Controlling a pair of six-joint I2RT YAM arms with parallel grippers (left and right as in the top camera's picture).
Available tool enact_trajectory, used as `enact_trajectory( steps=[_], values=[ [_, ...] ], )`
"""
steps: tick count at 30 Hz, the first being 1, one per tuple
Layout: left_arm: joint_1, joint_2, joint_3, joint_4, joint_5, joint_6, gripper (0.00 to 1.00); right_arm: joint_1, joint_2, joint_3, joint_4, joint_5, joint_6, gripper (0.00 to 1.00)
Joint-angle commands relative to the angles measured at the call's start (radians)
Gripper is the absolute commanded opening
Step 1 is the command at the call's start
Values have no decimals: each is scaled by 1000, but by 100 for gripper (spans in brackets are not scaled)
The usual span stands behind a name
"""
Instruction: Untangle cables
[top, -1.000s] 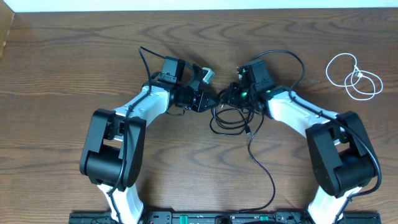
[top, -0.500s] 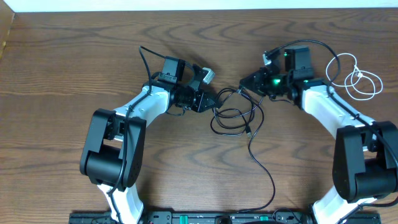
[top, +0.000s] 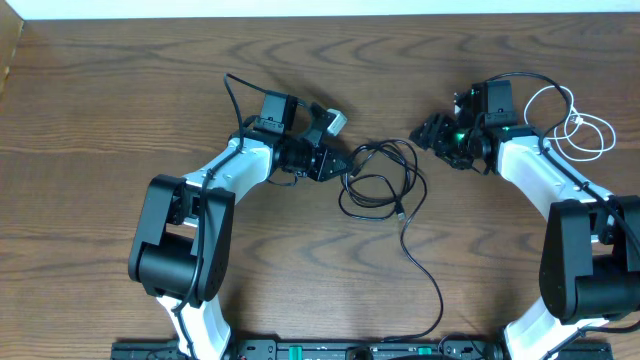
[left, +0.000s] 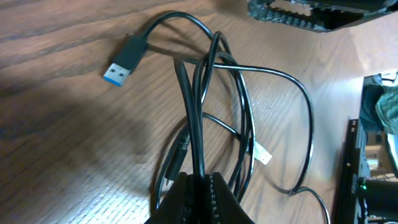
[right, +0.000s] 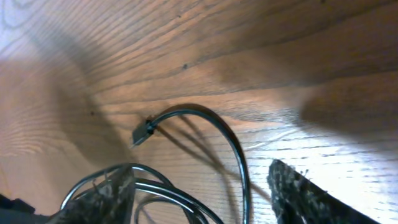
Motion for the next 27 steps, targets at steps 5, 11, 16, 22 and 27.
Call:
enact_trajectory(
  steps=[5, 11, 16, 22, 27],
  values=[
    [3, 4, -12, 1, 52, 47, 8, 20, -18, 1, 18, -255, -22, 38],
    [2, 4, -12, 1, 79, 61, 8, 60, -18, 1, 14, -254, 45, 40],
    [2, 4, -12, 1, 82, 66, 8, 84, -18, 1, 34, -243, 146, 33],
    [2, 4, -12, 1, 86, 66, 8, 100, -18, 1, 41, -174, 231, 27],
    [2, 4, -12, 1, 86, 66, 8, 106, -18, 1, 40, -163, 249, 24]
  ],
)
